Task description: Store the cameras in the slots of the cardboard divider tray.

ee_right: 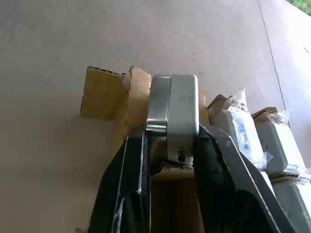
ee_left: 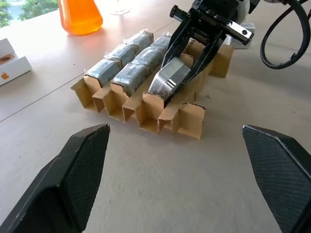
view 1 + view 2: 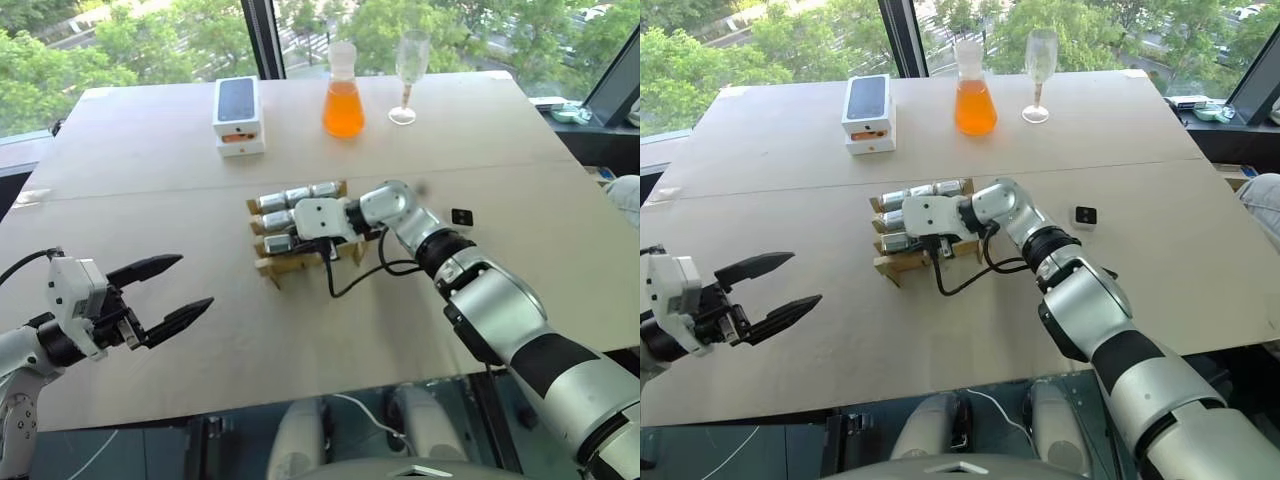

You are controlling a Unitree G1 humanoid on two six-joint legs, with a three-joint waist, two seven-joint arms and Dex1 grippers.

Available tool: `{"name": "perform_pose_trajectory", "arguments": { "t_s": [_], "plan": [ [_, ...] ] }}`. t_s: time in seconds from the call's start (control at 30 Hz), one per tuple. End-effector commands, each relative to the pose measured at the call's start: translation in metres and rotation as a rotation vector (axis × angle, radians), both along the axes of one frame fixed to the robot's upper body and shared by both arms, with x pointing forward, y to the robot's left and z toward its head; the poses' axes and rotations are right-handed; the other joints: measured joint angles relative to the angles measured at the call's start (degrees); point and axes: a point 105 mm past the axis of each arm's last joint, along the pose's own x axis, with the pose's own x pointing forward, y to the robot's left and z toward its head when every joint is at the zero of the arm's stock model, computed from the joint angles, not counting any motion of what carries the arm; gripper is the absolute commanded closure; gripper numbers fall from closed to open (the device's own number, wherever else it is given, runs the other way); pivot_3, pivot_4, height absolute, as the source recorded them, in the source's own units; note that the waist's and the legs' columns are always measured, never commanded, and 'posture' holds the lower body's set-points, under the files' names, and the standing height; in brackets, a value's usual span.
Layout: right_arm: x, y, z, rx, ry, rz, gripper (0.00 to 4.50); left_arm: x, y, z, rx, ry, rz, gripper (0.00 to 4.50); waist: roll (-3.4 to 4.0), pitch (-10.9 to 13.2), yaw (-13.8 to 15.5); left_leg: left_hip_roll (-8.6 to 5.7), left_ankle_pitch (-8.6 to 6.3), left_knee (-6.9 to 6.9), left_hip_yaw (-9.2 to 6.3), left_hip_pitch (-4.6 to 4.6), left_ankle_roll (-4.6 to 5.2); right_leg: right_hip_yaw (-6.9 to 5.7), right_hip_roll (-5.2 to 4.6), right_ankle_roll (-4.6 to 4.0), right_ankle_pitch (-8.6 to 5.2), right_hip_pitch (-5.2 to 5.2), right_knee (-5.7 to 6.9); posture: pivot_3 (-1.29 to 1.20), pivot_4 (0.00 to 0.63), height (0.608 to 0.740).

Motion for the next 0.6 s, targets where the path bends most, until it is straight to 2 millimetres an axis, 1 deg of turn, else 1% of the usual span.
{"name": "perform_pose_trajectory", "arguments": {
  "t_s": [0.03, 0.13, 0.23, 0.27, 0.33, 0.4, 0.5, 0.6],
  "plan": [
    [-0.004, 0.007, 0.005, -0.001, -0.031, 0.029, 3.79, 0.001, -0.001, 0.009, 0.005, -0.039, -0.008, 0.0, 0.0, 0.0, -0.01, 0.0, 0.0, -0.01, 0.0, 0.01, 0.0, 0.0, 0.0, 0.0, 0.0, 0.0, 0.0, 0.0, 0.15, 0.74],
    [-0.001, 0.006, 0.004, -0.008, -0.012, 0.003, 3.79, 0.002, -0.003, 0.009, 0.003, -0.042, -0.012, 0.0, 0.0, 0.0, -0.09, 0.0, 0.0, -0.03, 0.0, 0.02, -0.01, 0.0, 0.0, -0.01, -0.01, 0.0, 0.0, 0.0, 0.15, 0.74],
    [0.002, 0.003, 0.002, -0.019, -0.007, -0.01, 2.19, 0.003, -0.003, 0.007, 0.001, -0.043, -0.013, 0.0, 0.01, 0.01, -0.07, 0.01, 0.01, -0.07, 0.0, 0.04, -0.01, 0.01, 0.0, -0.03, -0.02, 0.0, 0.0, 0.0, 0.15, 0.74],
    [0.002, 0.003, 0.004, -0.002, -0.004, -0.016, 1.89, 0.003, -0.004, 0.007, 0.0, -0.044, -0.014, 0.0, 0.01, 0.0, -0.06, 0.01, 0.0, -0.08, 0.0, 0.04, -0.01, 0.01, -0.01, -0.03, -0.02, 0.0, 0.0, 0.0, 0.15, 0.74],
    [0.004, 0.005, 0.009, 0.039, 0.024, -0.037, 0.89, 0.003, -0.005, 0.006, -0.002, -0.042, -0.016, 0.0, 0.0, 0.0, -0.06, 0.0, 0.0, -0.09, 0.0, 0.06, -0.01, 0.01, -0.01, -0.03, -0.02, 0.0, 0.0, 0.0, 0.15, 0.74],
    [0.005, 0.007, 0.015, 0.08, 0.047, -0.053, 0.03, 0.003, -0.006, 0.005, -0.004, -0.042, -0.018, 0.0, 0.0, 0.0, -0.06, 0.01, 0.01, -0.09, 0.0, 0.05, -0.01, 0.01, -0.02, -0.03, -0.02, 0.0, 0.0, 0.0, 0.15, 0.74],
    [0.005, 0.008, 0.021, 0.105, 0.069, -0.047, 0.03, 0.003, -0.006, 0.004, -0.007, -0.043, -0.02, 0.0, 0.01, 0.01, -0.07, 0.01, 0.0, -0.11, -0.02, 0.05, -0.01, 0.0, -0.02, -0.04, -0.02, 0.0, 0.0, 0.0, 0.15, 0.74],
    [0.002, 0.005, 0.036, 0.169, 0.108, -0.012, 0.03, 0.003, -0.009, 0.003, -0.011, -0.038, -0.034, 0.0, 0.01, 0.01, -0.06, 0.01, 0.0, -0.13, -0.03, 0.05, 0.0, -0.01, -0.03, -0.05, -0.02, 0.0, 0.0, 0.0, 0.15, 0.74]
  ]
}}
